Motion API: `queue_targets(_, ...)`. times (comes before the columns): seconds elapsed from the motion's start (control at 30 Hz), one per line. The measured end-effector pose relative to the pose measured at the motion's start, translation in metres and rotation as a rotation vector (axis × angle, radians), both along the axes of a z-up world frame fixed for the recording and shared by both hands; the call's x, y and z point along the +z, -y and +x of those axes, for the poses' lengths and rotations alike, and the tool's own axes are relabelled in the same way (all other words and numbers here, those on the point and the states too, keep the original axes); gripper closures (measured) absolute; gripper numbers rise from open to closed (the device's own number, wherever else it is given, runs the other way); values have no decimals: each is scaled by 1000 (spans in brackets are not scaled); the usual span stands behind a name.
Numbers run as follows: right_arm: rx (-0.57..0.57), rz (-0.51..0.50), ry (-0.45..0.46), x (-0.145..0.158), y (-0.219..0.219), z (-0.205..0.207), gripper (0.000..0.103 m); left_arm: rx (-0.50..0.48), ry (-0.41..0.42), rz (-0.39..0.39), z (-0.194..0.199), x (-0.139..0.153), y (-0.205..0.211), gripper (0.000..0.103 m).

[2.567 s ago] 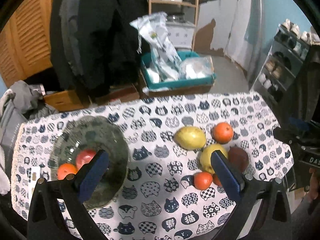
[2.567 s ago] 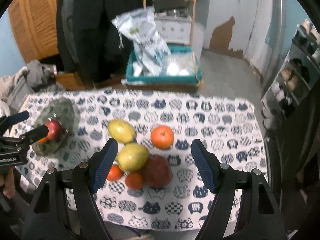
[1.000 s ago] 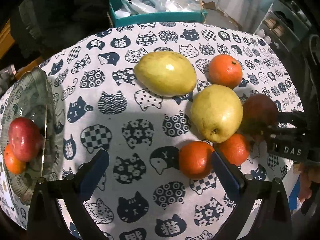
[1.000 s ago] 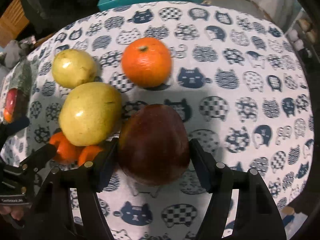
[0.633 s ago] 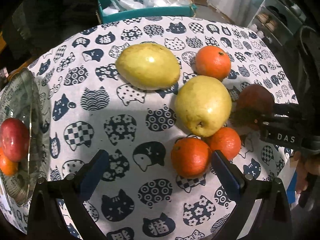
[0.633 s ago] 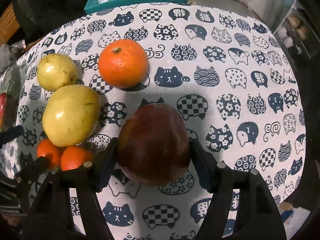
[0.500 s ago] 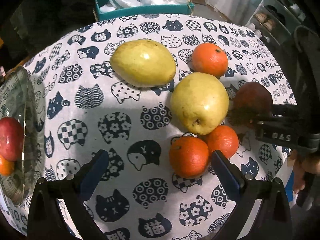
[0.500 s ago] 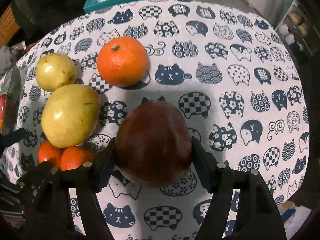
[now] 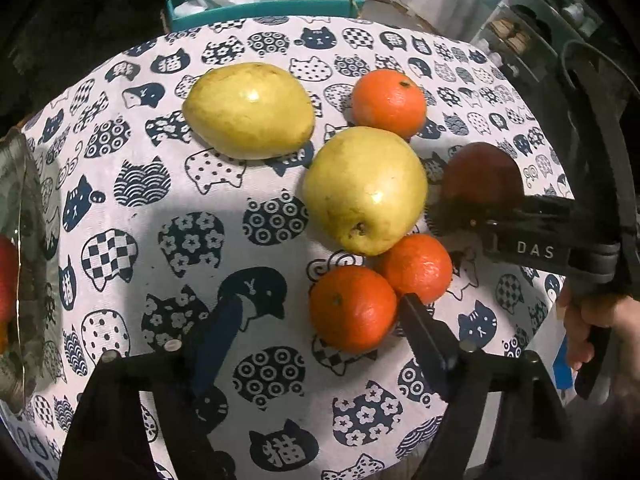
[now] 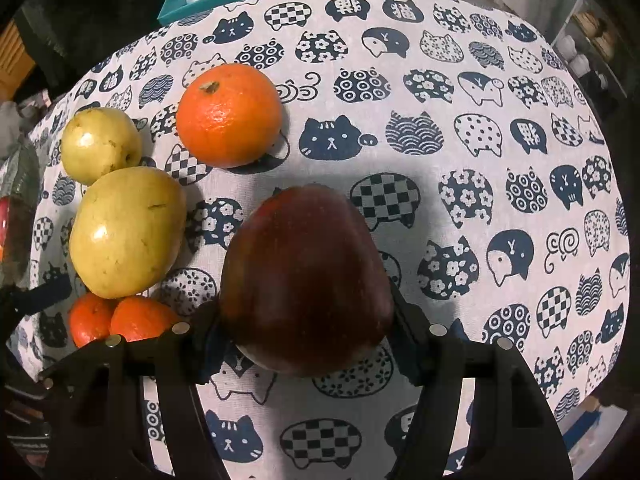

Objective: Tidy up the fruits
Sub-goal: 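Close the left tool on the tangerine while the right tool grasps the dark red apple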

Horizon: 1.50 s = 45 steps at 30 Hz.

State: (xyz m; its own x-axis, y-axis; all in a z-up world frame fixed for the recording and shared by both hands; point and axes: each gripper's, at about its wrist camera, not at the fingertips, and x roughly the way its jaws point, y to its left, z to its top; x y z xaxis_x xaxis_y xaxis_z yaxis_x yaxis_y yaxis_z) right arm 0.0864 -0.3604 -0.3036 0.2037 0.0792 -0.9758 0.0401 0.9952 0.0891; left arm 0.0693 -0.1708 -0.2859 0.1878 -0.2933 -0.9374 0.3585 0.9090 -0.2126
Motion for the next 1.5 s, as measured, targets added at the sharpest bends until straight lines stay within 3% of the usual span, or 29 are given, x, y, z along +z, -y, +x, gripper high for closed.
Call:
queue_targets(0.27, 22, -8, 11, 7, -11, -7, 37, -65, -34, -53, -8, -3, 12, 57)
queue_targets(0.47, 27, -8, 17, 11, -22, -12, 37, -73, -14, -38, -10, -2, 14, 58)
queue_targets(0.57, 34, -9, 36, 14, -21, -13, 37, -55, 16, -4, -8, 1, 9, 58)
queue_targets(0.87, 45, -19, 95, 33, -27, -15, 37, 27, 84, -7, -1, 23, -13, 59)
queue_targets(1.5, 72, -16, 380, 130, -46, -34, 37, 130, 330, -41, -5, 117, -49, 59)
